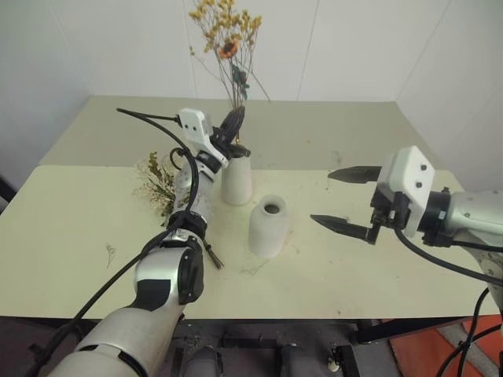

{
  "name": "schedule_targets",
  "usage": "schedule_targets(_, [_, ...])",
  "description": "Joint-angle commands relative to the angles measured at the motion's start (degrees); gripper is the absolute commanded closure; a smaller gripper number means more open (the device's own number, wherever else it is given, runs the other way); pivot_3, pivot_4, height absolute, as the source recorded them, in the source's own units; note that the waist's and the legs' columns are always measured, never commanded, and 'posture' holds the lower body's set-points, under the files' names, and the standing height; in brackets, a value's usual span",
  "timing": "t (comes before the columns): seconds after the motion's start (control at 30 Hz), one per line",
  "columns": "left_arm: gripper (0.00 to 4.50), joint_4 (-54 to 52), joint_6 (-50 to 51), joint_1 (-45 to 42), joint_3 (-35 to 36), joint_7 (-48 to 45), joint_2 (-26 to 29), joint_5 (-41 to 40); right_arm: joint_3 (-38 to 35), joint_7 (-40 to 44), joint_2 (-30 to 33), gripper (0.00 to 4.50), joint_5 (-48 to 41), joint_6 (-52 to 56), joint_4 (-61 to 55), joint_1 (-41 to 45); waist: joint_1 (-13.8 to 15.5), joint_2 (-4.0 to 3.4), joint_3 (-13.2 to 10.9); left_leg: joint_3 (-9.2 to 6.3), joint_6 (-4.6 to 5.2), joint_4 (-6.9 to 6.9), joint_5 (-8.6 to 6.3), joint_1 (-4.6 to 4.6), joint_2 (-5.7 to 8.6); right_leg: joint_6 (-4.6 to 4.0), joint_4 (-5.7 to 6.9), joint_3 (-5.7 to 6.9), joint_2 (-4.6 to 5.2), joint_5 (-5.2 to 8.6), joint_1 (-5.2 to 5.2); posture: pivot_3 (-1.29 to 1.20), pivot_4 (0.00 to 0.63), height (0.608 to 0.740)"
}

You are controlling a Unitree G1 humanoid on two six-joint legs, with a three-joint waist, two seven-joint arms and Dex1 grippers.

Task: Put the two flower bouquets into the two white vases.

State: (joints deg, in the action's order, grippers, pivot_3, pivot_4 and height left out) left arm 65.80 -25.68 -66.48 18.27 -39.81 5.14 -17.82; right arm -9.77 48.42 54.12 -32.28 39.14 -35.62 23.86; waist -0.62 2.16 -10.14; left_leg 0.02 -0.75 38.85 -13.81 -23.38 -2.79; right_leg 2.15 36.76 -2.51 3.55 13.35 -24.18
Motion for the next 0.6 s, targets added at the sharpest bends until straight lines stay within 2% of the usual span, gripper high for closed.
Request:
schedule_targets(0.03, [4.48, -2.91, -1.88, -0.35, -1.06, 0.16, 0.22, 0.76, -1.24, -0.08, 0.85, 0.00, -0.18, -1.06, -1.50, 0.81, 0.03, 0.00, 0.00, 0.00, 0.00, 0.00, 0.00, 0.01, 0.00, 0.00, 0.00, 0.00, 0.00, 0.00, 0.01, 0.00, 0.150, 0.740])
schedule_targets(0.17, [3.61, -4.05, -3.27, -0.08, -1.23, 1.03, 0.04, 0.67, -0.92, 0.08, 0.97, 0.00, 0.29, -1.53, -1.20, 0.84, 0.08, 0.00, 0.00, 0.00, 0.00, 0.00, 0.00, 0.00, 0.00, 0.00, -0.01, 0.00, 0.00, 0.00, 0.00, 0.00, 0.150, 0.740])
schedule_targets(0.37, [1.67, -8.94, -4.60, 1.88, -2.41, 0.06, 0.16, 0.58, -1.19, 0.13, 0.92, 0.00, 0.30, -1.74, -1.24, 0.44, 0.12, 0.00, 0.00, 0.00, 0.00, 0.00, 0.00, 0.02, 0.00, 0.00, 0.00, 0.00, 0.00, 0.00, 0.01, 0.00, 0.150, 0.740])
schedule_targets(0.53, [0.11, -17.99, -3.27, 7.22, -5.20, -3.28, 0.79, 0.10, -0.49, 0.11, 0.79, 0.00, 1.13, -2.21, -1.12, -0.07, 0.02, -0.01, 0.01, 0.00, 0.00, 0.00, 0.00, 0.05, -0.01, 0.00, 0.03, -0.02, 0.00, 0.00, 0.01, 0.00, 0.150, 0.740])
schedule_targets(0.6, [0.05, -21.37, -2.53, 9.32, -6.43, -3.63, 1.53, 0.57, -0.39, 0.24, 0.73, 0.00, 1.39, -2.48, -0.88, -0.17, 0.04, -0.01, 0.01, 0.00, 0.00, 0.00, 0.00, 0.05, -0.01, 0.00, 0.03, -0.03, 0.00, 0.00, 0.02, 0.00, 0.150, 0.740])
